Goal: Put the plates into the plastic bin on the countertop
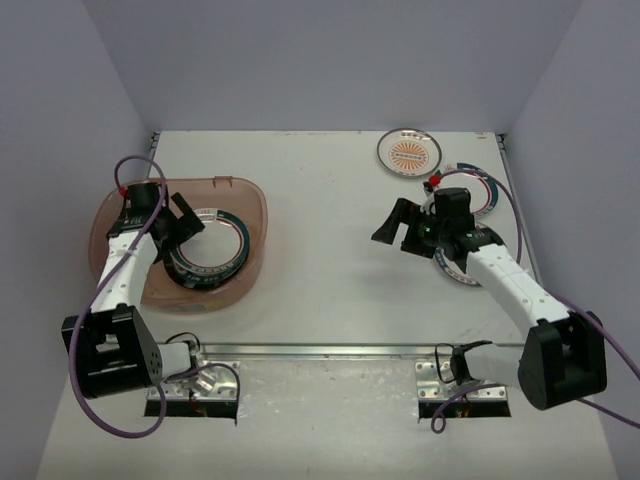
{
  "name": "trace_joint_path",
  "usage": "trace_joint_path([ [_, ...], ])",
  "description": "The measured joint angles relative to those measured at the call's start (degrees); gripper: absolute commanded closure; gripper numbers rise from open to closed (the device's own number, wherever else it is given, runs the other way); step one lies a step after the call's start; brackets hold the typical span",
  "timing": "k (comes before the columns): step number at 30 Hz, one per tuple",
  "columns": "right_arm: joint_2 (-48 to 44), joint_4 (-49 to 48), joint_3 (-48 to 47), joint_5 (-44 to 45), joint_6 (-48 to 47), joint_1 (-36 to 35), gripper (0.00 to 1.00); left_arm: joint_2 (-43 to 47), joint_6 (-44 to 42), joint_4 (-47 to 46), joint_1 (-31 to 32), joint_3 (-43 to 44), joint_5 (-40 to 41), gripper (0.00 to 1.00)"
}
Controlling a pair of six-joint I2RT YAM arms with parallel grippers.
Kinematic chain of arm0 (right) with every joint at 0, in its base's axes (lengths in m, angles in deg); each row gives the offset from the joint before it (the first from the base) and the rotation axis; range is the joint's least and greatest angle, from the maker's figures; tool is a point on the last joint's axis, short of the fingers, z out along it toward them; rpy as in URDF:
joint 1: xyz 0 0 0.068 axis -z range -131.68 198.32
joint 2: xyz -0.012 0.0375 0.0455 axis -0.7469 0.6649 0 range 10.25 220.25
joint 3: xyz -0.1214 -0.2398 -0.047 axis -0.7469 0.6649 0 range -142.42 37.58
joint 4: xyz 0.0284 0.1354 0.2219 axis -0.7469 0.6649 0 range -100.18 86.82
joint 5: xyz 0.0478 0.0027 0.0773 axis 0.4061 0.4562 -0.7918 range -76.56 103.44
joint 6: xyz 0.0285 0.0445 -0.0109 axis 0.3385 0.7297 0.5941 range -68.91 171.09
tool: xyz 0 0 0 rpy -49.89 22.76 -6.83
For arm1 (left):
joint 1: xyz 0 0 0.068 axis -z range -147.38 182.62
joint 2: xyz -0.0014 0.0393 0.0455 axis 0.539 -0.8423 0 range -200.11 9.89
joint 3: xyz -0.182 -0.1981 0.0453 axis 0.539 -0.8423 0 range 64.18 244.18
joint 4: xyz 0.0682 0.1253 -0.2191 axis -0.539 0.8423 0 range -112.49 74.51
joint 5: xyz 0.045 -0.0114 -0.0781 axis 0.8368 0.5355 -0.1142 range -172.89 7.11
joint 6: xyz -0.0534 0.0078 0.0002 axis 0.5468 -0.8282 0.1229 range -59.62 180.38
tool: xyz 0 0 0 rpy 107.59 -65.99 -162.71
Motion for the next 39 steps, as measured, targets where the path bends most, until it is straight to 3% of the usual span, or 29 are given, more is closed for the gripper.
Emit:
trace_joint_path([
  [9,10.14,0.39,-9.35,9.90,3.65,0.00,0.01,0.83,2.56,9.83,3.12,1.36,20.03,0.00],
  [15,12.47,-0.87,-11.11,13.37,6.23,0.00,0.01,7.32,5.95,12.11,3.12,3.16,27.56,0.00],
  [21,19.08,-8.79,-11.35,20.31,12.84,0.16,0.01,30.26,4.25,3.41,3.10,-3.27,21.45,0.00],
  [25,28.47,-12.00,-15.35,24.82,18.92,0.82,0.01,40.43,3.70,0.34,3.14,-4.18,19.96,0.00],
  [29,38.16,-14.87,-20.81,28.64,28.01,1.30,0.01,39.28,3.26,-1.19,3.14,-4.24,18.30,0.00],
  [35,44.53,-17.52,-22.12,33.16,39.86,2.56,0.04,33.94,2.61,-1.30,3.49,-4.46,15.07,0.00],
  [39,48.53,-23.32,-24.57,33.12,47.27,4.86,0.12,33.92,2.36,-1.05,3.90,-5.62,13.54,0.00],
])
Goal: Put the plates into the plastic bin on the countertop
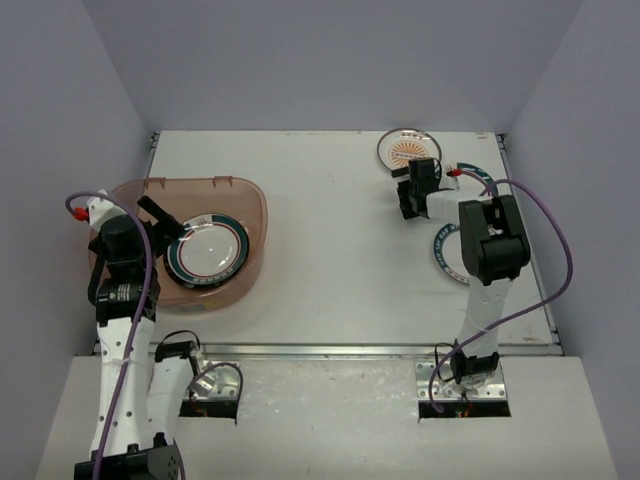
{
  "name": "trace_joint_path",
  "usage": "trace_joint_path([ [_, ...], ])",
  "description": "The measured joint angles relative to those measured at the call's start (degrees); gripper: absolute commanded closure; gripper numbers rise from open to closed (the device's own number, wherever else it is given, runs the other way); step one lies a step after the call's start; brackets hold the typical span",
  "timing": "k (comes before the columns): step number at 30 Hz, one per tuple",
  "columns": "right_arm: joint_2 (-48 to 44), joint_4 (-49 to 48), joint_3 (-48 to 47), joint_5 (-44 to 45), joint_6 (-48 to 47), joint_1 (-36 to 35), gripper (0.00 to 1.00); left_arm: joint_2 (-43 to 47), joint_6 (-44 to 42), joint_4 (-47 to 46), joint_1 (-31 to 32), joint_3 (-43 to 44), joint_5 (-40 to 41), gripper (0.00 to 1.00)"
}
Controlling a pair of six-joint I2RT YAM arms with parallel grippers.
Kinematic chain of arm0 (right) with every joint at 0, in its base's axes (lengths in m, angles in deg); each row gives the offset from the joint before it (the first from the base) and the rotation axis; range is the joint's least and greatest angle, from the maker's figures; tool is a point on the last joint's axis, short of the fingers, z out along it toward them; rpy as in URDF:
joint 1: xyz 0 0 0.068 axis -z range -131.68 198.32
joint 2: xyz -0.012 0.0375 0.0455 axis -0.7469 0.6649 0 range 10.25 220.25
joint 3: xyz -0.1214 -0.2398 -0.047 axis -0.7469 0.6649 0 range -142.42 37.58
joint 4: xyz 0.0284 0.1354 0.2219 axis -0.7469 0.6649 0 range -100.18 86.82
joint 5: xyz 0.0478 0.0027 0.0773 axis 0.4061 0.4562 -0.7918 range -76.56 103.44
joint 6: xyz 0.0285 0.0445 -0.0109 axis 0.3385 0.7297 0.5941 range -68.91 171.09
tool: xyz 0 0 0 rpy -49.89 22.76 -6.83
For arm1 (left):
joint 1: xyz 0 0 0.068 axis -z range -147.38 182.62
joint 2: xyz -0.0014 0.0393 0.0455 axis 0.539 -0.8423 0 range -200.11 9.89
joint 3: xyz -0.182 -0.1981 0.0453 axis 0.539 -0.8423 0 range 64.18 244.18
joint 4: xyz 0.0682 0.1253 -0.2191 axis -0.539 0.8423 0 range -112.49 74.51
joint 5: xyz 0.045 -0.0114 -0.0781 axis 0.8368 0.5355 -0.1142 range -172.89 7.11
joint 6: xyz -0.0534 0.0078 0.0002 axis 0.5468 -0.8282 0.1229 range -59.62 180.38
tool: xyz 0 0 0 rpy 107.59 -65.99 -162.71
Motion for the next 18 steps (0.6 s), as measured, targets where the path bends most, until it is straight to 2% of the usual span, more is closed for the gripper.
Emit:
trace_joint_path([
  [6,6.15,-9.58,-2.98,-2.23,8.94,2.83,0.14,-2.05,-0.58,-0.59,0.09,-0.05,-1.74,0.00],
  [8,8.06,-10.45,-4.99,-2.55,11.27,3.21,0.25,-3.13,-0.78,-0.65,0.09,-0.05,-2.34,0.00],
  [11,10.35,-10.21,-7.18,-2.74,13.79,3.31,0.48,-3.89,-0.85,-0.61,0.09,-0.08,-2.95,0.00],
  [18,13.33,-12.05,-7.34,-3.72,18.76,3.31,0.92,-2.58,-0.97,-0.62,0.11,-0.23,-3.29,0.00],
])
